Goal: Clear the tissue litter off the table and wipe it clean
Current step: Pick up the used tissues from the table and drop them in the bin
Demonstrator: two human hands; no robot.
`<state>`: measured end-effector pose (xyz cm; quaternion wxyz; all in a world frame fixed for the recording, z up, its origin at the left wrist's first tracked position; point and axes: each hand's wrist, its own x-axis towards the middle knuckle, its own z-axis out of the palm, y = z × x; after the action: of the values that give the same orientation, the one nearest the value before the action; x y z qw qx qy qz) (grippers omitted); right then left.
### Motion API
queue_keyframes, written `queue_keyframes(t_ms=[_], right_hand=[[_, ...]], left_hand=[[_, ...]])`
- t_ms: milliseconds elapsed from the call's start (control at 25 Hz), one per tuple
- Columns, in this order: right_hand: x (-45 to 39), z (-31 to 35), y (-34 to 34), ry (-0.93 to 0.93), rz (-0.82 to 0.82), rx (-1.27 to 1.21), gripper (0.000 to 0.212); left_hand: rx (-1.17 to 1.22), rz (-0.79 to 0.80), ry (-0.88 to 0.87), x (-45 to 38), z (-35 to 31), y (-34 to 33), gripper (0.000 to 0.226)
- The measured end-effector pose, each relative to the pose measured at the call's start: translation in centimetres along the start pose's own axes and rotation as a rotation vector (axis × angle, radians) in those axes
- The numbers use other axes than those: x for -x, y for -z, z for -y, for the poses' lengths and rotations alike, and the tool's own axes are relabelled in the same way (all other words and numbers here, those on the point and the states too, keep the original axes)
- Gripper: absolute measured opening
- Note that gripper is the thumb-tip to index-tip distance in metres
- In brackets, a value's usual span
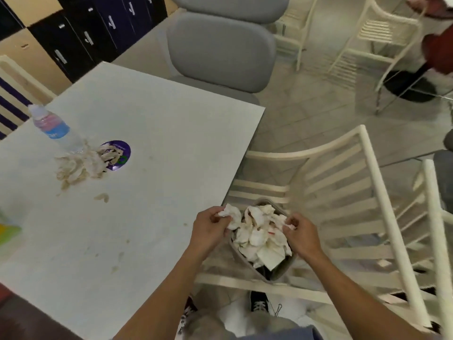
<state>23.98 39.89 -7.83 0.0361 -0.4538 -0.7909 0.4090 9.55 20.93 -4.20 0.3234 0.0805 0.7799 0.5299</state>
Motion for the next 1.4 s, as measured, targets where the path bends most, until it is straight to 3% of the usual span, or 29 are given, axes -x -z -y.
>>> queue_keyframes(t_ms=[80,200,320,480,600,760,920,1120,1400], right_hand=[[0.4,-2.5,-0.6,-0.021,0.040,0.063,0.010],[1.4,-4.5,-1.7,-0.007,0.225,0.119,0.038],[2.3,-5.4,-2.2,0.136,0.273,0.179,0.053],[2.3,-6.4,-2.8,0.313,0.329,0.374,0.055],[1.5,-6.5,-3.4,0.318,0.375,0.446,0.051],[0.9,-5.1,-3.1,0.231,0.342,0.489,0.043],[1.3,-2.2,-2.5,0.158,0.256,0.427,0.033],[0.6,5.5,-4.5,0.304,0.237,0.288,0.029],[-0.1,17.8,-12.6,0.500,0.311,0.259,0.024]], left_hand=[[-0.229,-0.012,-0.027,-0.2,1.1,-3.0,0.023],[-0.407,0.072,-0.078,-0.3,3.1,-6.5,0.039],[-0.595,0.195,-0.158,-0.5,6.4,-8.4,0.046],[-0.995,0.334,-0.252,-0.8,9.8,-9.8,0.055],[-1.126,0.410,-0.210,-1.4,10.5,-10.3,0.060],[-1.051,0.444,-0.191,-2.1,8.9,-9.9,0.046],[-0.849,0.295,-0.173,-2.0,5.9,-7.5,0.039],[-0.693,0.097,-0.208,-2.2,2.2,-1.1,0.034],[-0.620,-0.187,-0.109,-3.7,0.9,13.3,0.024]])
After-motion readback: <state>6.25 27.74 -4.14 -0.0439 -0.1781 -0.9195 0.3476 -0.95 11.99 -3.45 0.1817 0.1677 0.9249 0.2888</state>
